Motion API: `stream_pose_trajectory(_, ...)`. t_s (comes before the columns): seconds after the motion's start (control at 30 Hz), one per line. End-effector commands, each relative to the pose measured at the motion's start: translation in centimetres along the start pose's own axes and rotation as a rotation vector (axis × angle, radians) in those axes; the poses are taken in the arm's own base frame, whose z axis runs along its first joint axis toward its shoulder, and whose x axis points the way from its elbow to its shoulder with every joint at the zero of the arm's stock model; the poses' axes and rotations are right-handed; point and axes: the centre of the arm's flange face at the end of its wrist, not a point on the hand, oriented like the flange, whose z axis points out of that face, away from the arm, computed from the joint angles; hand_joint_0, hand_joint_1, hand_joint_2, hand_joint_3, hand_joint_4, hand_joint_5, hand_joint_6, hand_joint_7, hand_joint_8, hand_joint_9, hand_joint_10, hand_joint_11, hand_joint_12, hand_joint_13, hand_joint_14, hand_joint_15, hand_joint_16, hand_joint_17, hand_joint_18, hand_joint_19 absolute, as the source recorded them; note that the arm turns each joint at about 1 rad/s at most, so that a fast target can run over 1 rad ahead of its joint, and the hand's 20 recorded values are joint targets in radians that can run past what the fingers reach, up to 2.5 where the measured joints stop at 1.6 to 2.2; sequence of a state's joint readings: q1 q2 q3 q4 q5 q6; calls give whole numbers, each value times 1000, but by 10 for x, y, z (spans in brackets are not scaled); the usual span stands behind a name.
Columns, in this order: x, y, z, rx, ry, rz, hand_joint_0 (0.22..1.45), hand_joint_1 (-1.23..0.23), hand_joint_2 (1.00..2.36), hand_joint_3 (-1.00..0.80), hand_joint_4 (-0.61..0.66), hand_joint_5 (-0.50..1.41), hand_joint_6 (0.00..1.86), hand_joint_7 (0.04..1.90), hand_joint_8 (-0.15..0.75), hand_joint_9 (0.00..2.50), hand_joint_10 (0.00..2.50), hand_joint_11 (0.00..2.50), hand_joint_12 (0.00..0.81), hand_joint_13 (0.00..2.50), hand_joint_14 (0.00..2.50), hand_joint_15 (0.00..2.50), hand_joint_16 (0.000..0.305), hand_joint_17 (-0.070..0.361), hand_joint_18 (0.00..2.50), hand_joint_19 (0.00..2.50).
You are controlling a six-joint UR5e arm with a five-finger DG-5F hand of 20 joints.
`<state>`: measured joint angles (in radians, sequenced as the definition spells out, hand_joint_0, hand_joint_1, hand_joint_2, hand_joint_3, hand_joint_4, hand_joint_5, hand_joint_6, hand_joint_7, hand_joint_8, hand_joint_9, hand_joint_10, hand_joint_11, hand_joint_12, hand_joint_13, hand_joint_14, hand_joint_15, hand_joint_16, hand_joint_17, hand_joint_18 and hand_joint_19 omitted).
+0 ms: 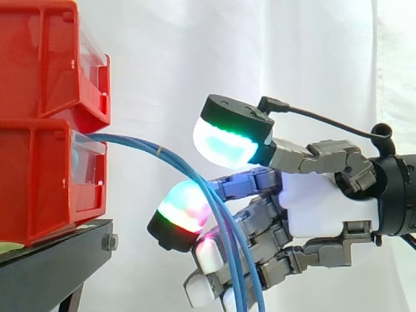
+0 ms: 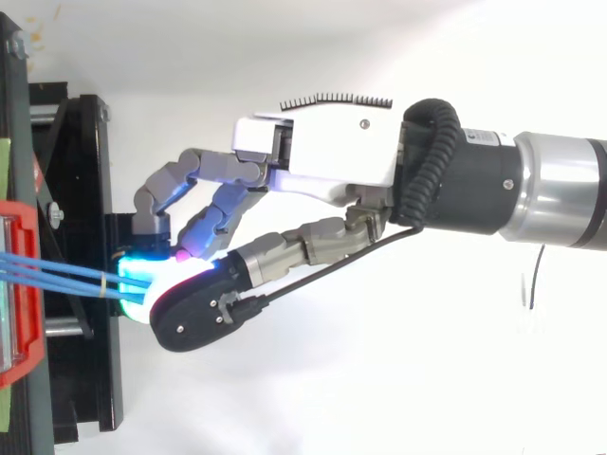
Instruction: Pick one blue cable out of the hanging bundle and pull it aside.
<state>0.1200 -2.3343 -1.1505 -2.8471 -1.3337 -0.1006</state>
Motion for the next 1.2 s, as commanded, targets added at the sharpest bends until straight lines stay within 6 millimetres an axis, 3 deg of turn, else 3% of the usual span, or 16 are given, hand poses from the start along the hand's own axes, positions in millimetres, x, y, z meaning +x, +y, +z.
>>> stream_pose_trajectory(0.0,2,-3,2,-9,-10,8,491,-530,1000,-500,124,-130,868,920,349,1026,15,477,412,828,17,453,53,119,772,597)
stream_pose_trajectory(0.27,6,-7,5,-14,-39,34,491,-576,1000,-500,133,-129,838,896,346,1023,15,474,411,829,16,456,53,120,776,607)
stream_pose_trajectory(0.3,10,-11,20,-26,-39,47,494,-584,1000,-500,132,-129,837,901,344,1022,15,471,408,827,16,460,53,119,774,608)
stream_pose_trajectory(0.37,11,-5,23,-37,-35,49,505,-591,1000,-500,133,-130,835,907,343,1018,15,485,406,824,16,455,52,118,767,609)
stream_pose_trajectory(0.8,12,0,24,-35,-36,51,568,-690,1007,-416,102,-142,843,954,320,989,16,497,387,809,18,471,49,110,741,630)
stream_pose_trajectory(0.93,12,1,23,-36,-32,52,597,-757,1015,-303,78,-148,870,979,315,987,17,529,380,810,17,470,48,108,740,634)
stream_pose_trajectory(1.07,11,2,23,-37,-33,54,668,-863,1020,-244,-34,-163,912,984,305,975,17,537,367,811,17,462,46,104,761,615)
stream_pose_trajectory(1.1,12,3,23,-37,-32,54,732,-902,1019,-270,-94,-168,916,1106,301,971,17,541,361,821,19,458,45,101,774,592)
stream_pose_trajectory(1.17,12,6,23,-39,-32,56,781,-904,1016,-321,-175,-179,944,1060,287,965,17,539,356,818,17,465,43,98,763,587)
